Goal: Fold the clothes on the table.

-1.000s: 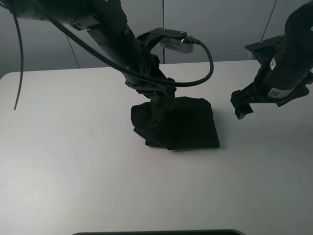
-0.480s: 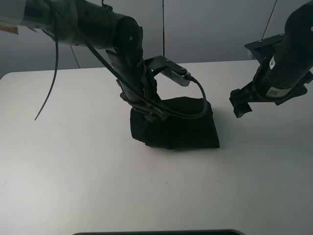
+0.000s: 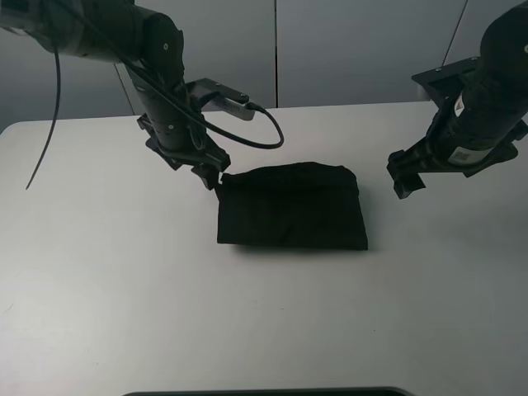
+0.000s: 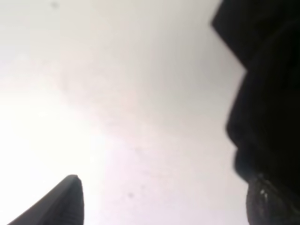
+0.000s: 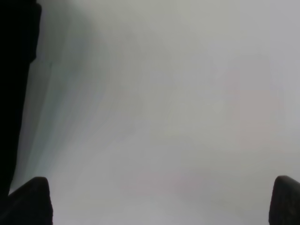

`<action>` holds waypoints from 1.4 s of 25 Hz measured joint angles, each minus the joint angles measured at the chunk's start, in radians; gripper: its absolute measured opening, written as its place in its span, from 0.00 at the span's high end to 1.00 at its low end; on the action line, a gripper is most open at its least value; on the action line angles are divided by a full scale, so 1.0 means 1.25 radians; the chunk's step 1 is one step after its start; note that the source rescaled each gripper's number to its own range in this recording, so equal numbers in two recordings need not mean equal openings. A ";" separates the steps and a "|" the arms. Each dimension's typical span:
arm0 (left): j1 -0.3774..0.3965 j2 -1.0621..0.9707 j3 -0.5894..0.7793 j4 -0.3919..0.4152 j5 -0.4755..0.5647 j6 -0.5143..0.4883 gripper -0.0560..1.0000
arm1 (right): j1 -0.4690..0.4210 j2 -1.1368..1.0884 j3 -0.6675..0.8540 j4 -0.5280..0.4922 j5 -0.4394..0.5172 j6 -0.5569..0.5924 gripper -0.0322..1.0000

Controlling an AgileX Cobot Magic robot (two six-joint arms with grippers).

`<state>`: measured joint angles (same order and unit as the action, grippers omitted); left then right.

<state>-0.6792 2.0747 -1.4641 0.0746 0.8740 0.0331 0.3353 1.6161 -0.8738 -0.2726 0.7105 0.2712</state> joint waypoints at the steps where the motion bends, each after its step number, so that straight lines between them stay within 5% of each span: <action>1: 0.000 0.000 0.000 0.000 -0.002 0.000 0.06 | 0.000 0.000 0.000 0.000 -0.001 0.000 0.00; 14: 0.065 -0.259 0.032 -0.040 0.032 -0.007 0.06 | 0.000 -0.205 -0.105 0.105 0.103 -0.156 0.00; 20: 0.117 -0.505 0.243 -0.012 0.048 -0.070 0.06 | 0.000 -0.363 -0.028 0.110 0.209 -0.190 0.00; 26: 0.119 -0.832 0.444 0.018 0.054 -0.153 0.06 | 0.000 -0.609 0.096 0.148 0.236 -0.190 0.00; 35: 0.119 -1.221 0.658 0.012 0.164 -0.193 0.06 | 0.000 -0.959 0.212 0.188 0.325 -0.192 0.00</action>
<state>-0.5310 0.5487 -0.6410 0.0897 1.0794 -0.2076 0.3353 0.4168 -0.6093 -0.0374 1.1164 0.0314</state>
